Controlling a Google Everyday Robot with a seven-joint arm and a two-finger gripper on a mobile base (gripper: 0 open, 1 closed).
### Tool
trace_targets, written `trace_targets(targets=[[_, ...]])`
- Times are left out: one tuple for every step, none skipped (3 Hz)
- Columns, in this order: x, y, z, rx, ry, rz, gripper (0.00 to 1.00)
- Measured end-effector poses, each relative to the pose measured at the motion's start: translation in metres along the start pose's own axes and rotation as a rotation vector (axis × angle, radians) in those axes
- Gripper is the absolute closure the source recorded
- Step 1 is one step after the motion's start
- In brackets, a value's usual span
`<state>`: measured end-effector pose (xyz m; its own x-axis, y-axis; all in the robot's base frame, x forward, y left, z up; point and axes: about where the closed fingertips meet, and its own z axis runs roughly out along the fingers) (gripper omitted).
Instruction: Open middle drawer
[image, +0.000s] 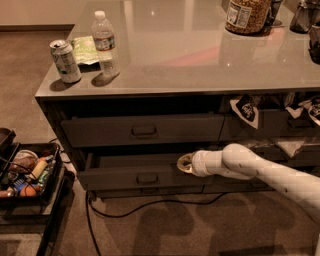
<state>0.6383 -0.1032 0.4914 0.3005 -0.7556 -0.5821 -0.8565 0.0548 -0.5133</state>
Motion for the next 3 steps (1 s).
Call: trace_targets(targets=[[0.0111, -0.009, 0.0142, 0.089, 0.069, -0.007, 1.0], [0.0111, -0.009, 0.0143, 0.089, 0.069, -0.007, 1.0], [0.0143, -0.0086, 0.0216, 0.078, 0.056, -0.014, 1.0]])
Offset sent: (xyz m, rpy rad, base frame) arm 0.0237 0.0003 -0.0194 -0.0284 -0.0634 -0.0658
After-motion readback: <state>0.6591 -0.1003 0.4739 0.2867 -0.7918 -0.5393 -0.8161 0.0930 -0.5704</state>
